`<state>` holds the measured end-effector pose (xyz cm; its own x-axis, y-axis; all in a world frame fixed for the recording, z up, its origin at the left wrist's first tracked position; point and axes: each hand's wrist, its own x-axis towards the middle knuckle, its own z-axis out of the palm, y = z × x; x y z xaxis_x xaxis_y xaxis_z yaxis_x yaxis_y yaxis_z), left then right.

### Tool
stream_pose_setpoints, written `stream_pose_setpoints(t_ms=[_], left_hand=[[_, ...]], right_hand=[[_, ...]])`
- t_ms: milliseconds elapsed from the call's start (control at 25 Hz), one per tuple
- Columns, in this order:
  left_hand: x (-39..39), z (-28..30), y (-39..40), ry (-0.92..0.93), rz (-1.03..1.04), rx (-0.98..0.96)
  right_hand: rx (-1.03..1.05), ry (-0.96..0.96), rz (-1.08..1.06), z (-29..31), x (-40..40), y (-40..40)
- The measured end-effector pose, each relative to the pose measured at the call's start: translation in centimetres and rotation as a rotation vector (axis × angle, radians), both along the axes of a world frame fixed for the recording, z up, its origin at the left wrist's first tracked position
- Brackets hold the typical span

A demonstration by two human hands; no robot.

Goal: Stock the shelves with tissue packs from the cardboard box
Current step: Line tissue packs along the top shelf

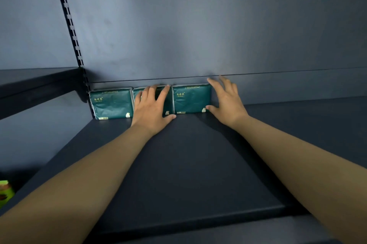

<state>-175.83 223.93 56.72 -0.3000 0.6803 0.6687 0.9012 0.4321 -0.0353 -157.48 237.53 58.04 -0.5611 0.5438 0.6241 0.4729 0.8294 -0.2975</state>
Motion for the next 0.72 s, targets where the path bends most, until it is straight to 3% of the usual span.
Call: stream_pose_setpoints(t_ms=[240, 440, 720], left_hand=[[10.1, 0.2, -7.9, -0.141, -0.065, -0.048], [23.8, -1.8, -13.1, -0.153, -0.169, 0.067], [37.2, -16.0, -16.5, -0.072, -0.267, -0.157]], right_hand=[[-0.065, 0.094, 0.083, 0.4, 13.4, -5.8], [0.013, 0.103, 0.219, -2.1, 27.0, -10.7], [-0.052, -0.084, 0.305, -12.6, 37.8, -13.6]])
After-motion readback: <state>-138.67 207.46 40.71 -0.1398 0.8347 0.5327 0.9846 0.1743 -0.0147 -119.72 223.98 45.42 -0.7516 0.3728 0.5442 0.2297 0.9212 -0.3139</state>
